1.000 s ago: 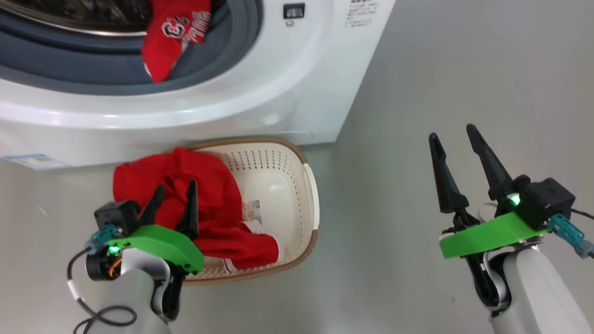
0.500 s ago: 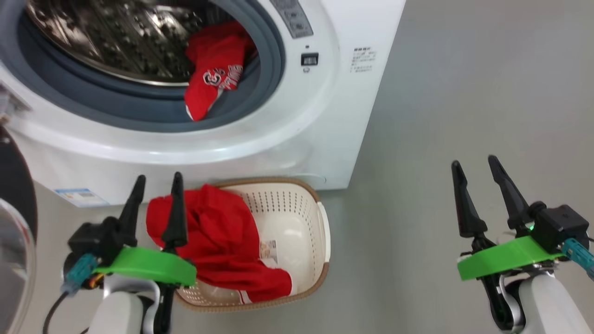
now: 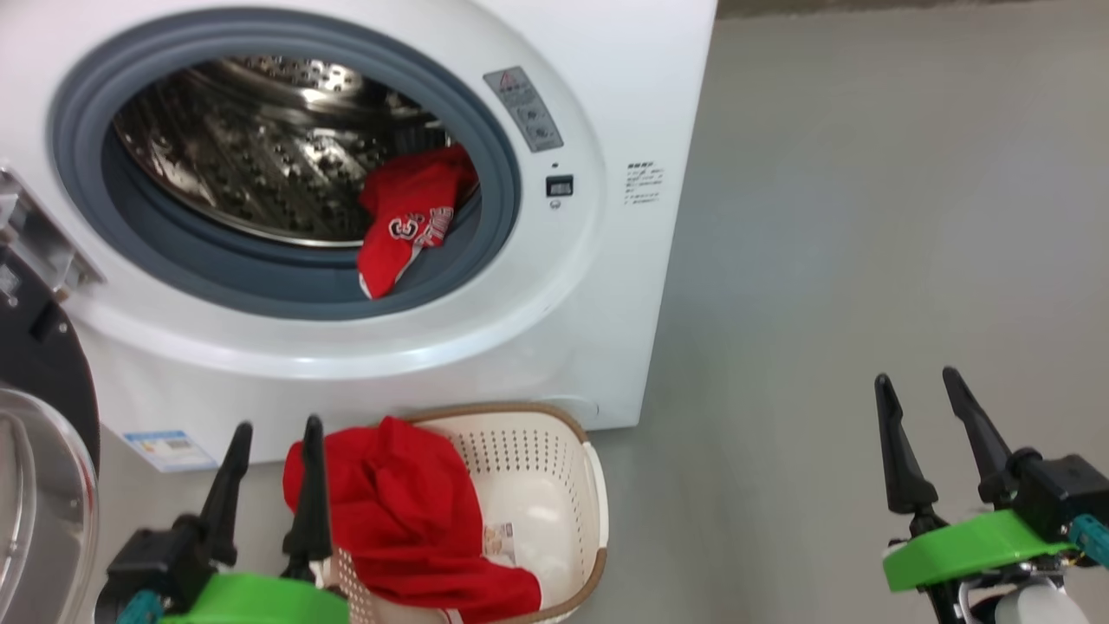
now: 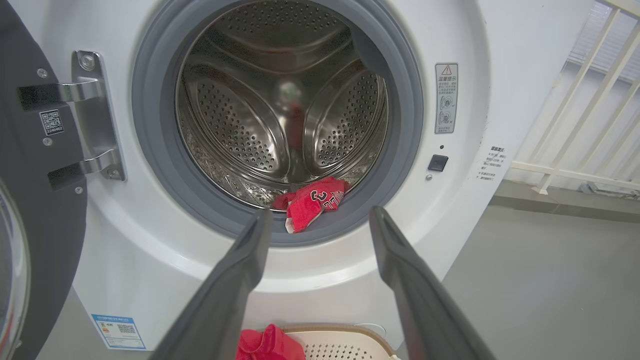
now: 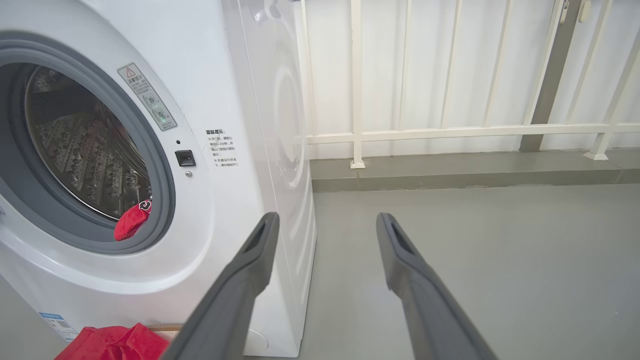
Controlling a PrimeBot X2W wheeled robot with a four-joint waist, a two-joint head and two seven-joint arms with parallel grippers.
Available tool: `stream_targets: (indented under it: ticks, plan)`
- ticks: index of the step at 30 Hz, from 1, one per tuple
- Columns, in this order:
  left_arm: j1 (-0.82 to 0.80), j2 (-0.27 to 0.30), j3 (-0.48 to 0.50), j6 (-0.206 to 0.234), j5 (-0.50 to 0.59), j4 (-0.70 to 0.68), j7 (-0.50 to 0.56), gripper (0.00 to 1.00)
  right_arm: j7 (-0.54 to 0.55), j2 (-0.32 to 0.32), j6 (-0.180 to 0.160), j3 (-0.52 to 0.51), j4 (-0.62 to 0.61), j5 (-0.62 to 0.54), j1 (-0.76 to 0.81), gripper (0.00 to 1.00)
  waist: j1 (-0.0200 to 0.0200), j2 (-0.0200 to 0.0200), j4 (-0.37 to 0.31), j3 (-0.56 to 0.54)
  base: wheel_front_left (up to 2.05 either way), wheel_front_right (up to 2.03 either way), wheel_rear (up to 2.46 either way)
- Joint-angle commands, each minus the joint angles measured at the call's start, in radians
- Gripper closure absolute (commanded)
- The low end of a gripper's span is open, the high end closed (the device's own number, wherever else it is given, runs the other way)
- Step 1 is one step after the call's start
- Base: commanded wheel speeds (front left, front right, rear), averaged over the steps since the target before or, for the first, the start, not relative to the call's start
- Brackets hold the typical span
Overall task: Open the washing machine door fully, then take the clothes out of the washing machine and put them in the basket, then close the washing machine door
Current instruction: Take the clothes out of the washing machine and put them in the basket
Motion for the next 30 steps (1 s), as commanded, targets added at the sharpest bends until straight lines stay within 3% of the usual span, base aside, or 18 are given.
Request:
stream_targets:
  ticks: [1,10,30]
  plan:
    - [0.000,0.018,0.038,0.000,0.013,-0.031,-0.009,0.00,-0.006,-0.006,0.005,0.018,-0.028,-0.005,-0.004,0.00,0.0000,0.0000,-0.021,-0.032,0.00,0.00,0.00]
    - [0.114,0.034,0.050,-0.005,0.009,-0.054,-0.004,0.00,-0.006,-0.006,0.005,0.005,-0.038,-0.004,0.081,0.00,0.0000,0.0000,-0.053,-0.117,0.00,0.00,0.00]
    - [0.155,0.044,0.025,-0.002,-0.006,-0.089,0.021,0.00,-0.006,-0.006,0.005,0.058,-0.082,0.004,0.125,0.00,0.0000,0.0000,-0.046,-0.134,0.00,0.00,0.00]
